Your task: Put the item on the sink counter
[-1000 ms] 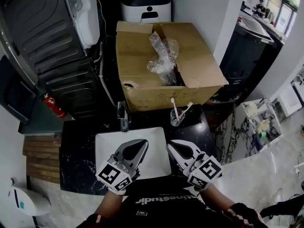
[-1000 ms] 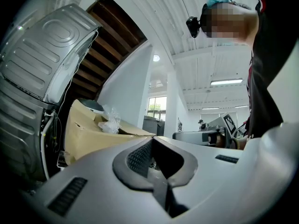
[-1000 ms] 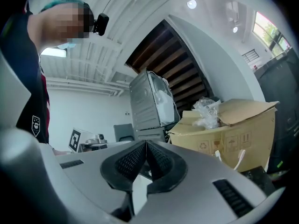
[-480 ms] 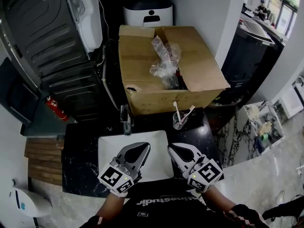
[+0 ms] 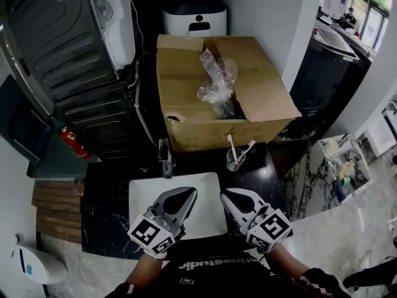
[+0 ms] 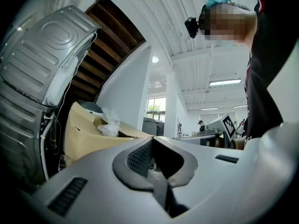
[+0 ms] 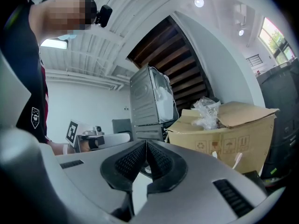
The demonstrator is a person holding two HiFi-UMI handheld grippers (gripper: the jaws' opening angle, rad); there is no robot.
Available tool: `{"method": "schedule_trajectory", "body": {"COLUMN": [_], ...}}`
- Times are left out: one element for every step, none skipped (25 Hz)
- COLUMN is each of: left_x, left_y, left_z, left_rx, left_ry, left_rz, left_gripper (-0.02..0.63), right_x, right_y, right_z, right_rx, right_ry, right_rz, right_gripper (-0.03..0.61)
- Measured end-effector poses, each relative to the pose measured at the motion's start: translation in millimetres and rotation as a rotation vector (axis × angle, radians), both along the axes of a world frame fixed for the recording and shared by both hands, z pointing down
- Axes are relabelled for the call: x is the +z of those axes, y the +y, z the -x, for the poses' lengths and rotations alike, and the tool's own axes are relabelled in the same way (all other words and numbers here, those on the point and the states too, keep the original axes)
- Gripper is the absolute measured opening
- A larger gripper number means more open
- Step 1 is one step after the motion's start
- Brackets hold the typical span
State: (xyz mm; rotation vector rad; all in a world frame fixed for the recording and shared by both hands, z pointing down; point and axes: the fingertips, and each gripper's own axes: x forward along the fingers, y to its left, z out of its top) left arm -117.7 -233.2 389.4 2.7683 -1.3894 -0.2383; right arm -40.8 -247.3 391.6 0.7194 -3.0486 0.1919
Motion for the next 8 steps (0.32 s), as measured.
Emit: {"method": "schedule_trajectory", "body": {"left_x": [-0.6, -1.4, -2.2, -3.2, -4.0, -4.8, -5.4, -5.9], "left_y": [0.0, 0.0, 0.2, 0.3, 0.3, 0.2, 0.1, -0.2], "left_z": [0.6, 1.1, 1.5, 1.7, 1.8, 1.8, 1.7, 1.6], "left_rx": [-0.001, -0.001, -0.001, -0.001, -0.001, -0.001, -0.001, -0.002], "left_ry": [0.003, 0.007, 0.012, 0.016, 0.018, 0.019, 0.019, 0.018], "left_rz": [0.000, 0.001, 0.001, 0.001, 0.000, -0.003, -0.004, -0.006], "left_gripper": [0.015, 0.015, 0.015, 0.015, 0.015, 0.015, 0.015, 0.015], "right_x": [-0.6, -0.9, -1.0, -1.0, -0.9, -0.8, -0.8, -0.7], "right_y": [-0.1, -0.3, -0.6, -1.0, -1.6, -2.1, -2.7, -3.3], "right_z": [-0.3, -0.9, -1.7, -2.5, -3.3, -4.0, -4.6, -5.2], "right_rx": [0.002, 0.004, 0.007, 0.009, 0.012, 0.014, 0.016, 0.018], "right_ry": [-0.001, -0.001, -0.001, 0.001, 0.002, 0.002, 0.002, 0.001], "right_rz": [-0.001, -0.001, -0.001, -0.001, -0.001, -0.001, -0.001, -0.002], "right_gripper": [0.040, 0.039, 0.040, 0.040, 0.040, 0.040, 0.038, 0.038]}}
